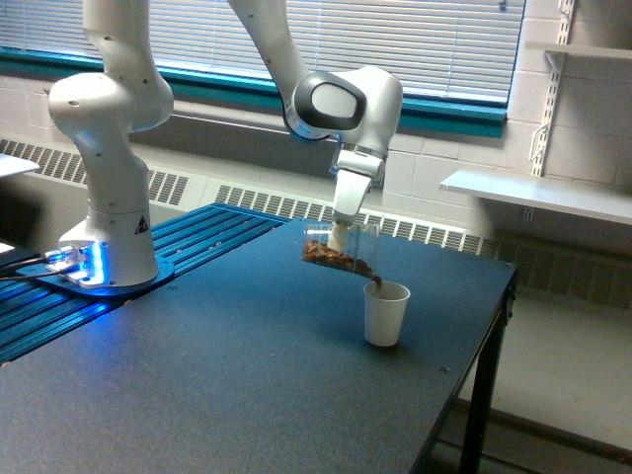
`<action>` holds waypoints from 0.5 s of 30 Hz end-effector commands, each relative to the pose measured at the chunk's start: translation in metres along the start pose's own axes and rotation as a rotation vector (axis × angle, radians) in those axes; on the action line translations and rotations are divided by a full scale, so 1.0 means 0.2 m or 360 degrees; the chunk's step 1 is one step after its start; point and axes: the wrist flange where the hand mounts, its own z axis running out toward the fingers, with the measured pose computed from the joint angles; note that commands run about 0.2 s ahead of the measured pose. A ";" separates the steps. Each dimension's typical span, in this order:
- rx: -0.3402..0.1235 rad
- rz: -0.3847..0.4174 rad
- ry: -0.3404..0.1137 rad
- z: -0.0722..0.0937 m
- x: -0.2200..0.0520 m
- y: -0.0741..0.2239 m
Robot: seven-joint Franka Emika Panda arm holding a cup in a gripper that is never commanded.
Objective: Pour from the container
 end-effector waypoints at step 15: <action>-0.0078 -0.0004 -0.0010 -0.03 0.01 -0.04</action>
